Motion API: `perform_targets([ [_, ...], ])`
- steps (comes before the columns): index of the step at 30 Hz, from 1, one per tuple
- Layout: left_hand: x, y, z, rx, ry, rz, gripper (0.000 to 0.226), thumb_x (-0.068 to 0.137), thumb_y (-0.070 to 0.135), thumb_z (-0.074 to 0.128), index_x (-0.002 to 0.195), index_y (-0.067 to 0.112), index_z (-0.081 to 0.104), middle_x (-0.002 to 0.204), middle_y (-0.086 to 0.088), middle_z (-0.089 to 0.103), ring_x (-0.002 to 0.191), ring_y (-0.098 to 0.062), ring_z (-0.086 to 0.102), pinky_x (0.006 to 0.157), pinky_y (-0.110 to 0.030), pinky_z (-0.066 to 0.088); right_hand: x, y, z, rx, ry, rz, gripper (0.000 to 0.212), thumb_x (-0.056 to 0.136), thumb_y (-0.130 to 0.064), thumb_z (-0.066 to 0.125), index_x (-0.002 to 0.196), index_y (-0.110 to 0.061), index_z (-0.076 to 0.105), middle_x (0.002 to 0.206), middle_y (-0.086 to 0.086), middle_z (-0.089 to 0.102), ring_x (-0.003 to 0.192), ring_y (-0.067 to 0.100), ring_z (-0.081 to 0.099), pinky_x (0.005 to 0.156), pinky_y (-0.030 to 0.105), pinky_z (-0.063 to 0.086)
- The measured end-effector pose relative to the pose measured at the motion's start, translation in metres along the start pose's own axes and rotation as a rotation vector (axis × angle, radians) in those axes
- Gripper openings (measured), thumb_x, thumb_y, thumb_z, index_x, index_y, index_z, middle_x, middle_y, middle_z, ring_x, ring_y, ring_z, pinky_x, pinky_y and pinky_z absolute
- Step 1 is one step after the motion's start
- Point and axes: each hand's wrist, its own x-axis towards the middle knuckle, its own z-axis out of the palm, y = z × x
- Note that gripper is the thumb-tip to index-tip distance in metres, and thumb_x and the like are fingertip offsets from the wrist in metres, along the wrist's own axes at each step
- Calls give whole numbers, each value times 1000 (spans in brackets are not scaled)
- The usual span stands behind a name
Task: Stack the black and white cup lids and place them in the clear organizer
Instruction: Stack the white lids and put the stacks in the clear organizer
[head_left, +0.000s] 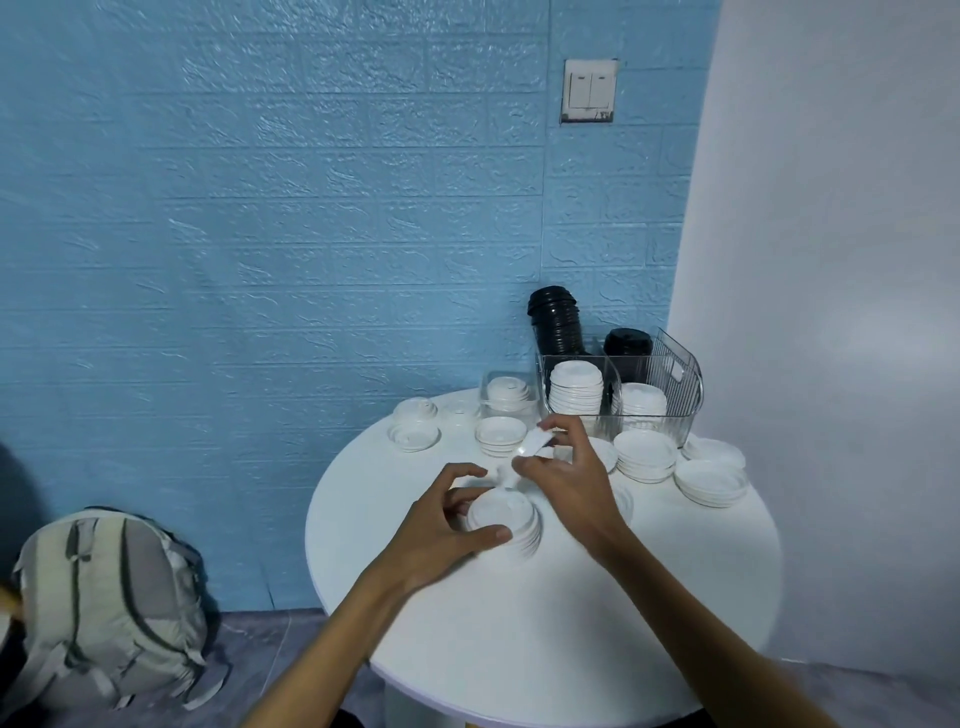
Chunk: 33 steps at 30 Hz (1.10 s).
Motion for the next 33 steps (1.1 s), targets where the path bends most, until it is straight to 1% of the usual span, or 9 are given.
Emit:
perform_targets([
  [3, -1, -3, 0, -7, 18, -1, 81, 63, 37, 97, 130, 46, 52, 113, 7, 75, 109, -16, 68, 98, -40, 55, -6, 15, 7, -66, -76, -30, 53, 63, -31, 85, 105, -29, 52, 108, -4, 65, 92, 12, 68, 78, 17, 52],
  [6, -1, -1, 1, 29, 21, 49, 69, 68, 29, 96, 127, 38, 62, 109, 14, 75, 105, -8, 69, 93, -27, 54, -12, 26, 5, -186, -158, -72, 58, 57, -43, 78, 108, -35, 52, 109, -13, 66, 103, 7, 64, 91, 25, 51],
  [8, -2, 1, 1, 48, 14, 72, 66, 63, 40, 94, 123, 34, 68, 114, 14, 75, 109, -8, 69, 96, -29, 54, -16, 31, 2, -257, -212, -102, 62, 58, -48, 74, 116, -38, 54, 114, -15, 65, 107, 4, 61, 96, 26, 49],
  [11, -1, -1, 0, 76, 15, 79, 72, 59, 48, 93, 125, 32, 69, 120, 16, 73, 114, -7, 67, 102, -31, 53, -20, 35, -4, -324, -254, -143, 53, 61, -56, 71, 111, -43, 59, 115, -14, 66, 107, 3, 61, 97, 26, 48],
  [15, 0, -3, -3, 90, -22, 51, 73, 62, 33, 97, 129, 32, 68, 122, 16, 73, 117, -5, 66, 104, -27, 50, -20, 39, -9, -355, -256, -172, 43, 62, -55, 73, 102, -47, 59, 112, -16, 68, 105, 2, 62, 94, 24, 49],
  [20, 0, -1, -4, 70, -42, 16, 67, 70, 24, 95, 130, 31, 68, 124, 16, 72, 121, -1, 63, 104, -20, 47, -22, 45, -11, -385, -257, -249, 46, 65, -54, 74, 107, -44, 60, 114, -16, 67, 109, -5, 60, 96, 16, 46],
  [26, 0, -1, -2, 33, -8, -2, 56, 75, 18, 91, 125, 32, 71, 118, 13, 75, 115, -4, 67, 97, -17, 49, -17, 53, -15, -454, -284, -263, 37, 85, -44, 76, 118, -30, 67, 117, -21, 64, 109, -13, 50, 95, 0, 33],
  [29, 0, -2, -3, 24, -25, -6, 59, 74, 19, 92, 128, 29, 70, 119, 13, 74, 117, -7, 66, 100, -21, 50, -17, 57, -18, -448, -290, -260, 41, 86, -49, 73, 124, -35, 66, 127, -25, 63, 121, -20, 44, 109, 14, 36],
  [33, 0, -1, -2, 52, -27, 5, 61, 73, 22, 93, 129, 29, 69, 120, 15, 74, 117, -4, 65, 102, -22, 50, -18, 59, -22, -477, -317, -264, 49, 87, -50, 73, 132, -35, 63, 139, -20, 60, 141, -2, 38, 115, 19, 30],
])
